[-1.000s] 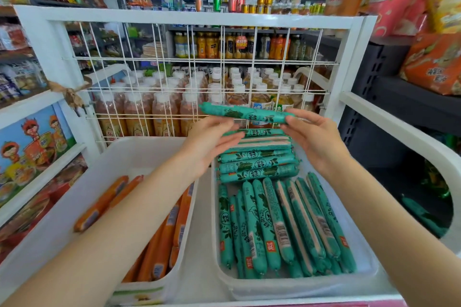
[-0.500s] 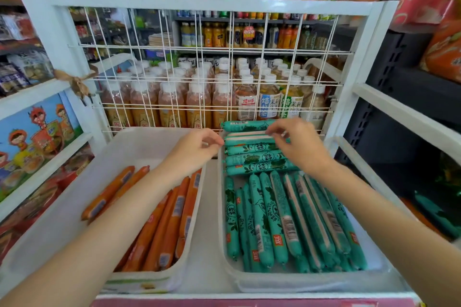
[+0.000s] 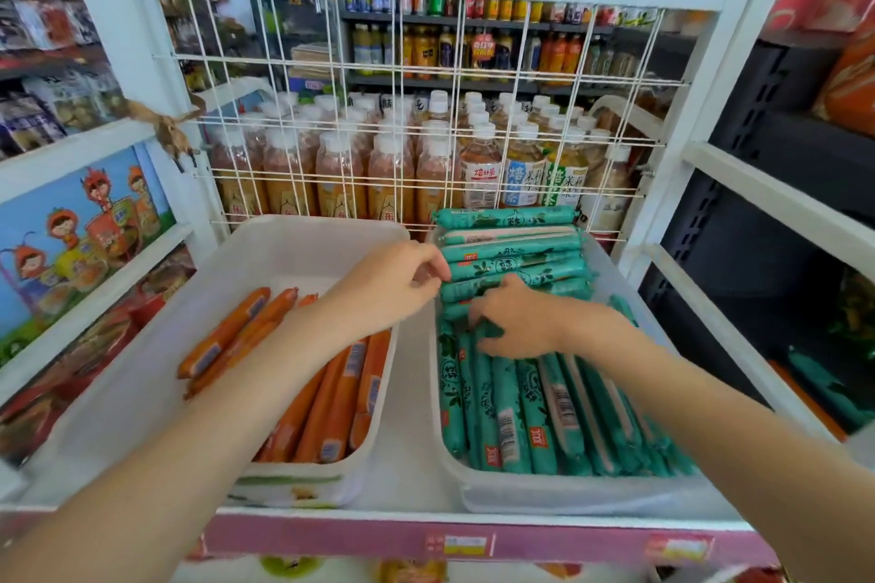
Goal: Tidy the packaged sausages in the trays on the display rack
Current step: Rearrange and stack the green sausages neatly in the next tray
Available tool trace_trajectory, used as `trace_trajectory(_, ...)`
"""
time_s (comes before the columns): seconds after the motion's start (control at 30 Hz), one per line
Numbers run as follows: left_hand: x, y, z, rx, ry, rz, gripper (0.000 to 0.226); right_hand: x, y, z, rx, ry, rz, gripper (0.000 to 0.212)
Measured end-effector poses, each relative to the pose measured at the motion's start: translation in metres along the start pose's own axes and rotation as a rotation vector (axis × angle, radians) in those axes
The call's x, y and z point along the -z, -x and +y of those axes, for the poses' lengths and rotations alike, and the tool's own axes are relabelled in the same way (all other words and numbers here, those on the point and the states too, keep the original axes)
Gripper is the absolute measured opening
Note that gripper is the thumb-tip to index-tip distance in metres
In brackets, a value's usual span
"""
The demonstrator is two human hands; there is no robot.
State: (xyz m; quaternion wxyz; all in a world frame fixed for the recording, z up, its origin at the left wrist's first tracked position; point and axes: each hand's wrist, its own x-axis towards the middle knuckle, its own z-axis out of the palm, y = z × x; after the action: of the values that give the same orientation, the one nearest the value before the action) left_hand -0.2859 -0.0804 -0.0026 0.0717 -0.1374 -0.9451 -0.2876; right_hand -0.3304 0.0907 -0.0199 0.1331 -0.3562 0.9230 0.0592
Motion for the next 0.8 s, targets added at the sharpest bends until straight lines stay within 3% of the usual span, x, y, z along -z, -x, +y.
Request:
trace_trajectory(0.1, 0.001, 0.001, -0.001, -0.011, 0.027, -0.020, 0.014, 0.024, 0.023, 0.012, 0.089, -0.423, 0.123, 0.028)
trace_trajectory(0.23, 0.001, 0.001, 0.010, -0.055, 0.019, -0.055, 0.017, 0.036, 0.053, 0.017, 0.138, -1.033, 0.153, 0.013)
trace_trajectory(0.3, 0.002, -0.001, 0.019, -0.096, 0.069, -0.083, 0.023, 0.036, 0.061, 0.018, 0.161, -1.100, 0.179, 0.009)
trace_trajectory(0.4, 0.001, -0.004, 0.030, -0.132, 0.264, -0.280, 0.026, 0.042, 0.069, 0.018, 0.171, -1.052, 0.200, 0.010)
trace_trajectory(0.5, -0.003, -0.006, 0.035, -0.097, 0.437, -0.382, 0.026, 0.050, 0.074, 0.023, 0.158, -1.140, 0.360, 0.018)
trace_trajectory(0.6, -0.004, -0.009, 0.035, -0.108, 0.512, -0.262, 0.038, 0.055, 0.074, 0.026, 0.171, -1.260, 0.507, 0.018)
trace_trajectory(0.8, 0.002, -0.006, 0.035, -0.197, 0.528, -0.099, 0.042, 0.058, 0.077, 0.023, 0.252, -1.461, 0.481, 0.032)
